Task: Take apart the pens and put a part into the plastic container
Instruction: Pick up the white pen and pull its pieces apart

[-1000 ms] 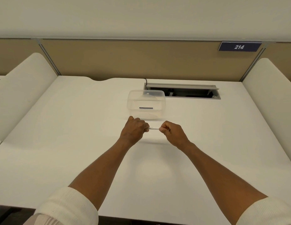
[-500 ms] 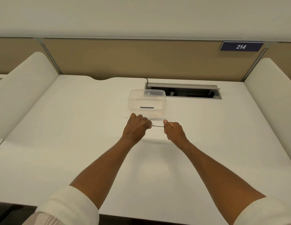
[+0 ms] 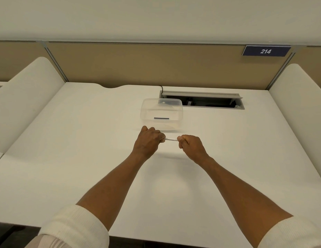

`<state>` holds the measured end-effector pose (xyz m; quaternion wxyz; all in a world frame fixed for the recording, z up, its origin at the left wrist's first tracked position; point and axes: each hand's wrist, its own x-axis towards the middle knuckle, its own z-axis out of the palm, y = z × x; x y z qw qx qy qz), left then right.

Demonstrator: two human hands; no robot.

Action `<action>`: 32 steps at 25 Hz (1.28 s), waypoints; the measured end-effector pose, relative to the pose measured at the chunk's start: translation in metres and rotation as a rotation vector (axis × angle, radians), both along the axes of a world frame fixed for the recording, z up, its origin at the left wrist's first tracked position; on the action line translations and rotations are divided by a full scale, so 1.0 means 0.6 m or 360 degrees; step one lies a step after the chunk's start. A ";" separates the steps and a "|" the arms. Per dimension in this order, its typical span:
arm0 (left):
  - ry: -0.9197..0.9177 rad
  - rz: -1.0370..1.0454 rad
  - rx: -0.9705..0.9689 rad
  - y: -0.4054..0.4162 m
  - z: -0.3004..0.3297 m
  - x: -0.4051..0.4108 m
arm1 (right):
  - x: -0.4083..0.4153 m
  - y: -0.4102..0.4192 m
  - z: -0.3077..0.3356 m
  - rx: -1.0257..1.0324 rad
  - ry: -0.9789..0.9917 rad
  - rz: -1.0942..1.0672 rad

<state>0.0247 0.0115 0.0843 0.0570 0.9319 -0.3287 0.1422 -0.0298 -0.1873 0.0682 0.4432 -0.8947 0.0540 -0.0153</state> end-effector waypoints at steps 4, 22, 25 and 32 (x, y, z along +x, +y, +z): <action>-0.0018 -0.0018 -0.0012 -0.002 0.000 0.001 | 0.006 0.009 0.006 0.0274 0.0220 -0.0128; 0.0032 0.0056 -0.0036 -0.001 -0.006 -0.003 | 0.009 -0.006 -0.008 0.0151 0.0021 -0.0006; 0.0037 0.0048 -0.0037 -0.002 -0.003 -0.002 | 0.006 -0.005 -0.015 0.0021 -0.0027 -0.0051; -0.0010 -0.0013 -0.0007 -0.003 0.003 -0.004 | 0.004 -0.002 -0.009 0.0157 0.0122 -0.0019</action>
